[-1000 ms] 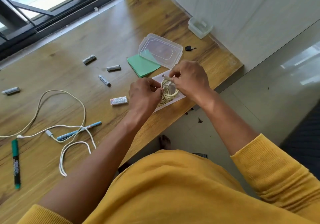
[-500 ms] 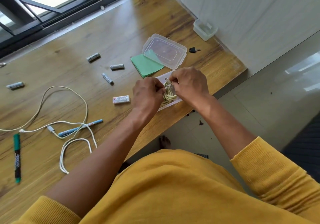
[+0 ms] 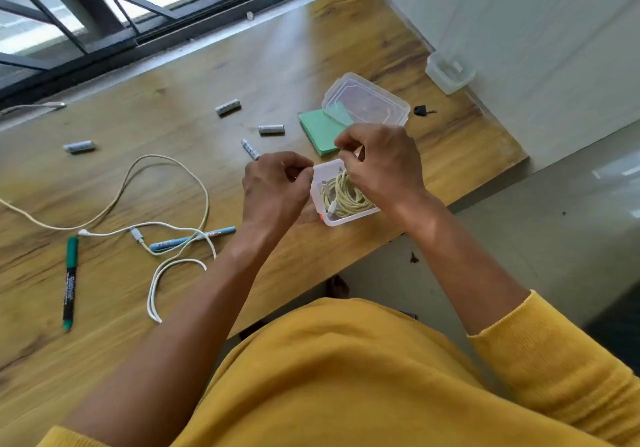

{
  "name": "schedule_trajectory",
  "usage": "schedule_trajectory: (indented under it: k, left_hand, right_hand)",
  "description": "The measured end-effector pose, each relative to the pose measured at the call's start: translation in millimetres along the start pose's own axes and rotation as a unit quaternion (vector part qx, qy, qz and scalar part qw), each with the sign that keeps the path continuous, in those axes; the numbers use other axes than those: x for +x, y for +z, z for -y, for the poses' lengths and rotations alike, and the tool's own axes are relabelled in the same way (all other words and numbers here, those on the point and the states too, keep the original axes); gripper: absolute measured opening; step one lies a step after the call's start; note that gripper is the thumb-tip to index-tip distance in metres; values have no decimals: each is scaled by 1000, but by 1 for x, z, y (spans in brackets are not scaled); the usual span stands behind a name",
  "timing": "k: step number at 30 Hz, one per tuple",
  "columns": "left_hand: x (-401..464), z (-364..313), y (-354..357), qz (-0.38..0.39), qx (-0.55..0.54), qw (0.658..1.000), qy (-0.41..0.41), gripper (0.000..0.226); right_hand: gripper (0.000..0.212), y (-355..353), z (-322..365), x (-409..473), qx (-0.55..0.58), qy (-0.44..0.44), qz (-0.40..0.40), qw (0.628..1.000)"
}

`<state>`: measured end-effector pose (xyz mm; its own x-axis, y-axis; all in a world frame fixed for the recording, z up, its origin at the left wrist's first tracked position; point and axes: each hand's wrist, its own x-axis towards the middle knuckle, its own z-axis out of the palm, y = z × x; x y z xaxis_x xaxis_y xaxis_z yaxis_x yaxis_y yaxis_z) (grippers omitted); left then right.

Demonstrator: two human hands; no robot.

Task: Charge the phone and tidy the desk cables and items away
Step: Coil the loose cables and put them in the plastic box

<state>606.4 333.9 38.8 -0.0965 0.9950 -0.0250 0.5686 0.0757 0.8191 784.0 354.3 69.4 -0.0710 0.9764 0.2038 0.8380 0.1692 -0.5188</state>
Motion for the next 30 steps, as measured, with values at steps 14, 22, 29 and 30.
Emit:
schedule_trajectory:
  k: [14,22,29,30]
  left_hand:
    - [-53,90,-115,-158,63,972,-164,15]
    - [-72,135,-164,-223,105,943,-225,16]
    - [-76,154,-192,-223,113,934,-253,17]
    - [-76,156,-195,-225,109,934,-256,17]
  right_hand:
    - [17,97,120,0,38,-119,180,976]
    - [21,144,165,2,-4,-126,281,951]
    - [25,182,188,5,-49,-108,309,944]
    - [25,186,192,5,-52,-107,310,943]
